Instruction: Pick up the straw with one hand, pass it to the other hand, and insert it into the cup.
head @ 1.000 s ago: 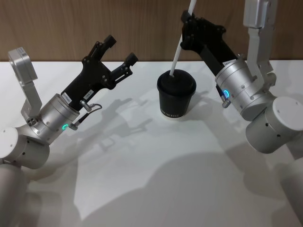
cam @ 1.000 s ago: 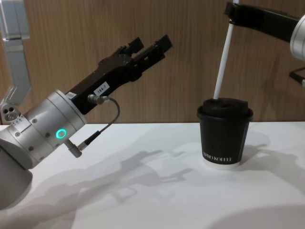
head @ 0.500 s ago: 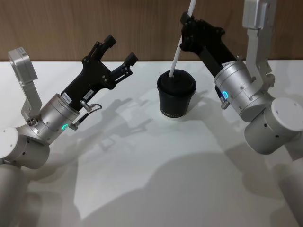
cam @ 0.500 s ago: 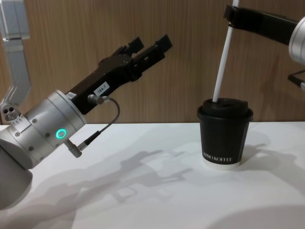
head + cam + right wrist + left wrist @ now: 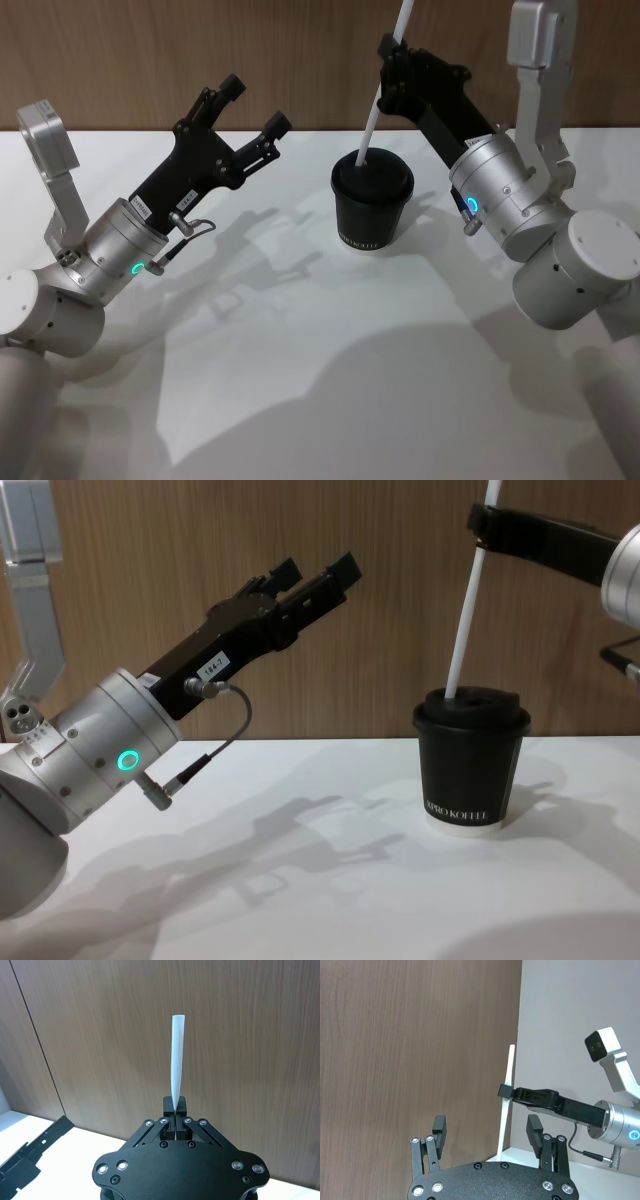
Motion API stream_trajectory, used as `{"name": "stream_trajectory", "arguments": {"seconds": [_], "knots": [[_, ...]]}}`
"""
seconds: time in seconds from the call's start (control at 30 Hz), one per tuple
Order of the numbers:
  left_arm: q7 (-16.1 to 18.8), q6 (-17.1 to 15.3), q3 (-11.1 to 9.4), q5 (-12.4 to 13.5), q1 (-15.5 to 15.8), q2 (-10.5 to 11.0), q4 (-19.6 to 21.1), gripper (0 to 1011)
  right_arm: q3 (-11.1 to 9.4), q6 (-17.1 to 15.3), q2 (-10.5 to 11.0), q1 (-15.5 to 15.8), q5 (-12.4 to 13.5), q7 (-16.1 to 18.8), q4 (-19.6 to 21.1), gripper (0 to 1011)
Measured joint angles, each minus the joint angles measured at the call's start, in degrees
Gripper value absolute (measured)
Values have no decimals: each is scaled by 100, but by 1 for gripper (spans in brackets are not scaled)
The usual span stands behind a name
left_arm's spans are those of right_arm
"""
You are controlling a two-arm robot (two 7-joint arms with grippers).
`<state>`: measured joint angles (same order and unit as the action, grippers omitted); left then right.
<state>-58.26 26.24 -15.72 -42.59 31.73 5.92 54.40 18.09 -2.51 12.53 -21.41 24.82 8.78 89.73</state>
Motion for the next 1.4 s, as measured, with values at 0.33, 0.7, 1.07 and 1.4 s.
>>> {"name": "stream_trajectory", "arguments": {"seconds": [0.33, 0.7, 1.07, 1.4], "knots": [[0, 0, 0, 0, 0, 0, 0, 1002, -14, -6, -52, -15, -37, 72, -83, 14], [0, 0, 0, 0, 0, 0, 0, 1003, -21, -33, -99, -39, -87, 133, -191, 14], [0, 0, 0, 0, 0, 0, 0, 1003, -9, -71, -143, -52, -169, 181, -328, 24], [0, 0, 0, 0, 0, 0, 0, 1003, -9, -110, -176, -39, -239, 203, -368, 315]]}}
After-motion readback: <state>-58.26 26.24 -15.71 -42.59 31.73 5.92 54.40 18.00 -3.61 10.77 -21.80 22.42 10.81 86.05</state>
